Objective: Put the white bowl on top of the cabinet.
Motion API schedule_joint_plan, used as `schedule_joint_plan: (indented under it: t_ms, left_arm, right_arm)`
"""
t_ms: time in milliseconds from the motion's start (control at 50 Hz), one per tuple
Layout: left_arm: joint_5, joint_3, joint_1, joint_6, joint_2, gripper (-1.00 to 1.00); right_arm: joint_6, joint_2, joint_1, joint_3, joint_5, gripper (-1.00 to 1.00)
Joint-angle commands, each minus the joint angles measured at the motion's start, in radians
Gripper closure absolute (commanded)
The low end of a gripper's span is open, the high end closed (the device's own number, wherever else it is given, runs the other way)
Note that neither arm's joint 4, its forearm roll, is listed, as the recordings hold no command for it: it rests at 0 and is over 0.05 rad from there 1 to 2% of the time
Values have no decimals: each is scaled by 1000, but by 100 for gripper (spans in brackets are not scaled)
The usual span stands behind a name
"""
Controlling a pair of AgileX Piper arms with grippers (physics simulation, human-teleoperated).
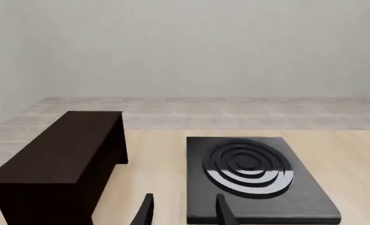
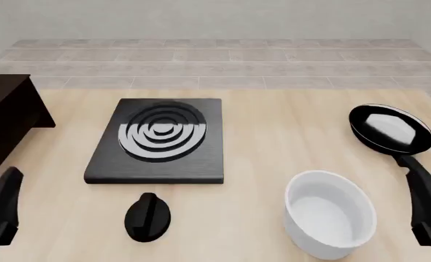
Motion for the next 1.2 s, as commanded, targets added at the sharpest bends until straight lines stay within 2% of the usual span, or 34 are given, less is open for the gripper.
schedule_joint_plan:
  t_ms: [20, 240, 300, 380, 480, 540, 560, 620, 700, 740, 900, 940, 1200]
  left_arm:
    - [-22, -5, 27, 11, 0, -100]
    - [-15, -2, 20, 30, 0, -100]
    - [5, -4, 1, 79, 0, -100]
    - [38, -13, -9, 102, 5, -100]
    - [24, -16, -45, 133, 53, -100]
    - [23, -25, -61, 113, 76, -100]
    - [57, -49, -86, 114, 47, -100]
    - [73, -76, -129, 106, 56, -100]
    - [69, -106, -170, 78, 90, -100]
    - [63, -114, -195, 87, 104, -100]
    - [-9, -139, -265, 48, 214, -100]
    - [-22, -142, -286, 70, 220, -100]
    - [-116, -176, -423, 81, 342, -100]
  right_arm:
    - [-1, 2, 0, -4, 2, -100]
    - [-1, 4, 0, -3, 0, -100]
    - [-1, 5, 0, -3, -1, -100]
    - [-1, 6, 0, -3, -3, -100]
    - [-1, 4, 0, -5, 1, -100]
    - [-1, 4, 0, -5, 1, -100]
    - [-1, 3, 0, -5, 2, -100]
    - [-1, 2, 0, -7, 5, -100]
    - [-1, 4, 0, -6, 2, -100]
    - [-1, 3, 0, -6, 3, -100]
    - [-1, 3, 0, -6, 3, -100]
    - [-1, 3, 0, -7, 4, -100]
    - [-1, 4, 0, -5, 2, -100]
